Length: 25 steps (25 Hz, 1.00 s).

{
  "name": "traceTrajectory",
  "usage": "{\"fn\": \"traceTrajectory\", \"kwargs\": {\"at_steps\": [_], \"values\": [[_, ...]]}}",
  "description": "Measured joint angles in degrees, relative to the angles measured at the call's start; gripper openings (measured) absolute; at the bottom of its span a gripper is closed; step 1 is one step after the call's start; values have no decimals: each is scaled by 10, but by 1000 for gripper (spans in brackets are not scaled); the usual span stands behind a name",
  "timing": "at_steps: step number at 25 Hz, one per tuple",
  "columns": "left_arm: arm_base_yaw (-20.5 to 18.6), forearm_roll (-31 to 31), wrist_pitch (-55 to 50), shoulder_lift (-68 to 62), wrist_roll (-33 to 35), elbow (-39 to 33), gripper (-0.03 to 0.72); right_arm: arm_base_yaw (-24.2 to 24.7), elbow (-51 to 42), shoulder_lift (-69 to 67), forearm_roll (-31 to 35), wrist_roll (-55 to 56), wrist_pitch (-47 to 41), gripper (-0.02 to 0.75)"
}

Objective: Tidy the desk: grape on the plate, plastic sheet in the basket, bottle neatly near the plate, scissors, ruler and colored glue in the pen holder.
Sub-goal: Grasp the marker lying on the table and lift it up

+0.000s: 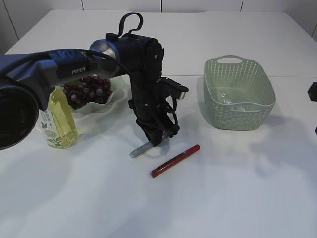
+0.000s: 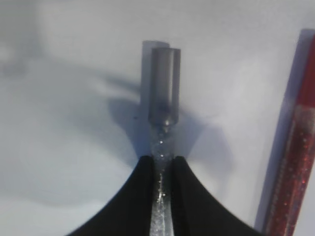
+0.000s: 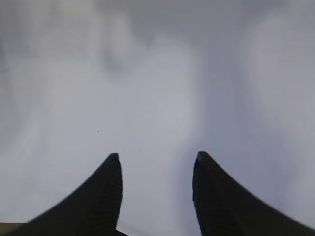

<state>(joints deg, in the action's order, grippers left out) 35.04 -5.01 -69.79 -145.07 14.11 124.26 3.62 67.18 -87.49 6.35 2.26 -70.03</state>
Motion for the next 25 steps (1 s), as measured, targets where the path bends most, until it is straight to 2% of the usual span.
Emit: {"fn": "traceTrajectory", "kwargs": {"at_steps": [14,25], "values": [[-1,-1,0,8,-26,-1,59,0,0,0,0,0,0,378],[-2,-5,0,100,-32,-119,58,0,0,0,0,0,0,378]]}}
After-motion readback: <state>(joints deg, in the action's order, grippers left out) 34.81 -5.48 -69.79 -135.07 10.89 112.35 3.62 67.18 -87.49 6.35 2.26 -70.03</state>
